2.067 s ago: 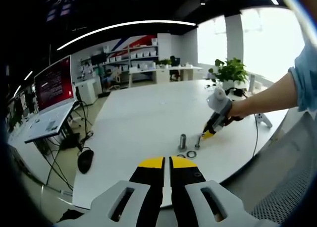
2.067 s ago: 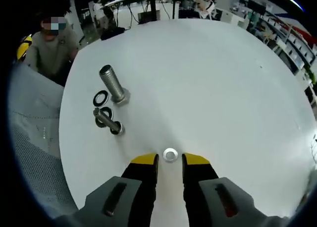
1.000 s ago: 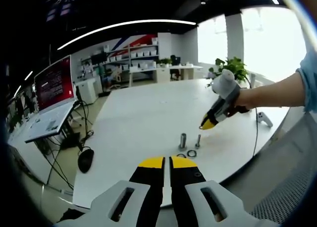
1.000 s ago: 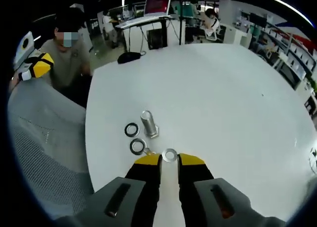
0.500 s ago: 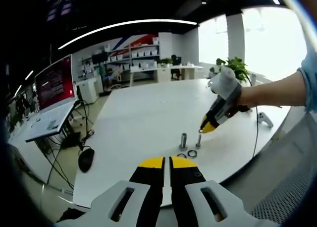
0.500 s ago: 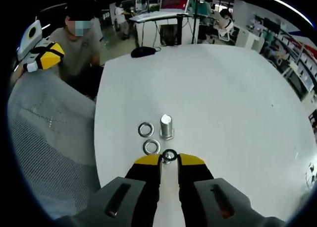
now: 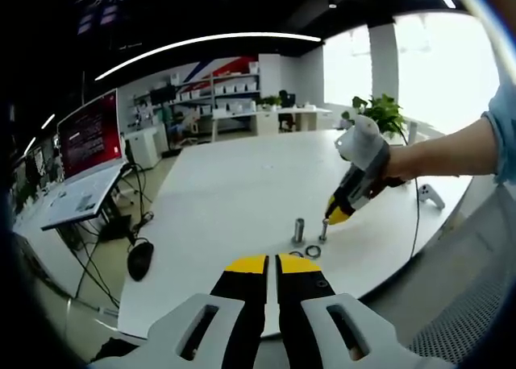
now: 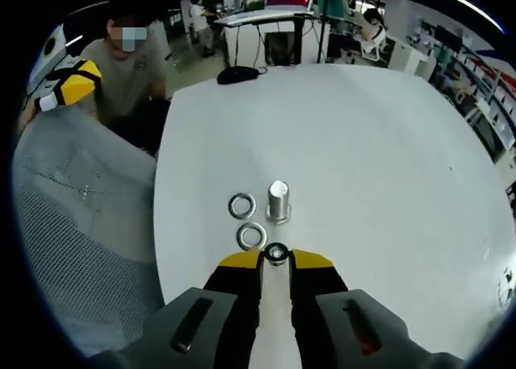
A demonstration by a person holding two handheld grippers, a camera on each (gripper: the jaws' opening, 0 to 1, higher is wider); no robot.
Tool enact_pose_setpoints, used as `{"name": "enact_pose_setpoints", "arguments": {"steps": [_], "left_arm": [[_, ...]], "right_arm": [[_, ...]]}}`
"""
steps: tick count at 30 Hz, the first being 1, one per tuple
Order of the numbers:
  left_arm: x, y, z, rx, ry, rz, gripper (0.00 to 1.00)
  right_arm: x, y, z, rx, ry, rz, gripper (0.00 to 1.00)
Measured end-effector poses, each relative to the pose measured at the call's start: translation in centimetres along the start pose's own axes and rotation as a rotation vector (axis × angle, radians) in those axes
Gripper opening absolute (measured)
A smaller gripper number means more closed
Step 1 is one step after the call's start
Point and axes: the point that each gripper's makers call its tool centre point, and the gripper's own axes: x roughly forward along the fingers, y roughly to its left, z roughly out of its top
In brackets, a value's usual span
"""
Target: Place the washer onto the threaded stud by aligning its center hole with the stud, sliding it down to the base, and recovering from edge contact or off-axis alignment until the washer reaches the visible bottom stop.
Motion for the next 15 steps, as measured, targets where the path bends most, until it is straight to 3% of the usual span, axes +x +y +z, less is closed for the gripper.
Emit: {"name": "enact_pose_setpoints", "arguments": {"steps": [15], "left_arm": [[0.0,0.0,-0.1,0.004,0.006,-0.001,0.01]], "right_arm": [[2.4,-0.4,-1.7,0.001,0.061,0.009,0.14]]}}
